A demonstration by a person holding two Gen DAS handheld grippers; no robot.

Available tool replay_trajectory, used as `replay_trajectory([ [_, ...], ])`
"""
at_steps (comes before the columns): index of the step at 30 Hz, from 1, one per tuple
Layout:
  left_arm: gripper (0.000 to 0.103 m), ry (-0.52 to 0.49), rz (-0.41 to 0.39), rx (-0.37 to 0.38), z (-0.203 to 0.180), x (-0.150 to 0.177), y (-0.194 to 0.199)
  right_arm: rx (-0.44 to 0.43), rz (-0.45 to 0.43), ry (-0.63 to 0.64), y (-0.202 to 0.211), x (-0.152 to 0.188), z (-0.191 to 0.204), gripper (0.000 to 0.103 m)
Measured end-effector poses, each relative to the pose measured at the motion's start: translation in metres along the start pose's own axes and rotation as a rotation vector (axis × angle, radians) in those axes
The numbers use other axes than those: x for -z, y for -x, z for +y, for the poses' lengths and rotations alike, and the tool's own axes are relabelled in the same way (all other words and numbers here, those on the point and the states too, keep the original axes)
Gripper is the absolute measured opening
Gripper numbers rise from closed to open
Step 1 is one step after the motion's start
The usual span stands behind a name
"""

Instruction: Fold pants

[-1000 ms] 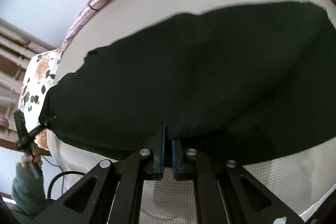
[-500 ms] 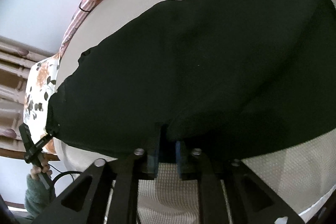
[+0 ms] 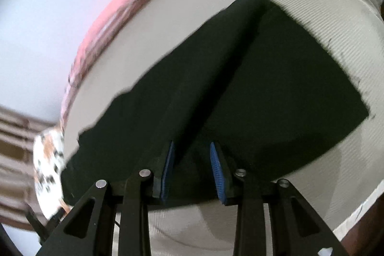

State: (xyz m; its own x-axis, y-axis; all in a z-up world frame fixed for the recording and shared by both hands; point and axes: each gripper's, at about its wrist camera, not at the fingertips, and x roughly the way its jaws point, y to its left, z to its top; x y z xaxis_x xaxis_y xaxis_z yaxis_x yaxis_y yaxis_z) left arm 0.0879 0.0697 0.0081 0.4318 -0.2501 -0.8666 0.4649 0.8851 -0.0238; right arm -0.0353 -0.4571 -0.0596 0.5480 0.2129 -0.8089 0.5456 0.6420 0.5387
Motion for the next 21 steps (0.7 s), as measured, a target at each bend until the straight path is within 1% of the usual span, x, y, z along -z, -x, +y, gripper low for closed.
replay_trajectory([
  [1,0.051,-0.049,-0.018,0.035,-0.021,-0.008,-0.004,-0.006,-0.018,-0.03,0.003,-0.009,-0.006,0.03],
  [2,0.051,-0.076,-0.025,0.052,-0.033,-0.012,-0.006,-0.024,-0.035,-0.053,0.005,-0.017,-0.011,0.032],
  [4,0.051,-0.157,-0.033,0.121,-0.072,-0.026,-0.019,-0.045,-0.055,-0.088,0.006,-0.031,-0.018,0.035],
  [5,0.051,-0.18,-0.033,0.141,-0.083,-0.03,-0.023,-0.049,-0.058,-0.096,0.005,-0.038,-0.02,0.035],
  [8,0.051,-0.291,-0.025,0.206,-0.134,-0.04,-0.042,-0.074,-0.052,-0.115,-0.001,-0.051,-0.021,0.035],
  [10,0.051,-0.339,-0.013,0.25,-0.157,-0.044,-0.053,-0.056,-0.044,-0.103,-0.008,-0.057,-0.017,0.035],
  [13,0.051,-0.421,0.012,0.326,-0.197,-0.049,-0.071,-0.057,-0.03,-0.105,-0.018,-0.062,-0.014,0.035],
  [15,0.051,-0.47,0.025,0.348,-0.222,-0.052,-0.08,-0.072,-0.023,-0.111,-0.022,-0.066,-0.013,0.035],
  [16,0.051,-0.482,0.025,0.353,-0.228,-0.048,-0.081,-0.077,-0.022,-0.101,-0.024,-0.067,-0.011,0.035],
  [18,0.051,-0.515,0.029,0.359,-0.247,-0.049,-0.089,-0.071,-0.033,-0.054,-0.025,-0.071,-0.003,0.027],
  [19,0.051,-0.525,0.03,0.37,-0.256,-0.049,-0.093,-0.059,-0.032,-0.032,-0.026,-0.073,0.002,0.015],
  [21,0.051,-0.543,0.033,0.386,-0.269,-0.05,-0.1,-0.056,-0.022,0.007,-0.028,-0.078,0.009,0.014],
])
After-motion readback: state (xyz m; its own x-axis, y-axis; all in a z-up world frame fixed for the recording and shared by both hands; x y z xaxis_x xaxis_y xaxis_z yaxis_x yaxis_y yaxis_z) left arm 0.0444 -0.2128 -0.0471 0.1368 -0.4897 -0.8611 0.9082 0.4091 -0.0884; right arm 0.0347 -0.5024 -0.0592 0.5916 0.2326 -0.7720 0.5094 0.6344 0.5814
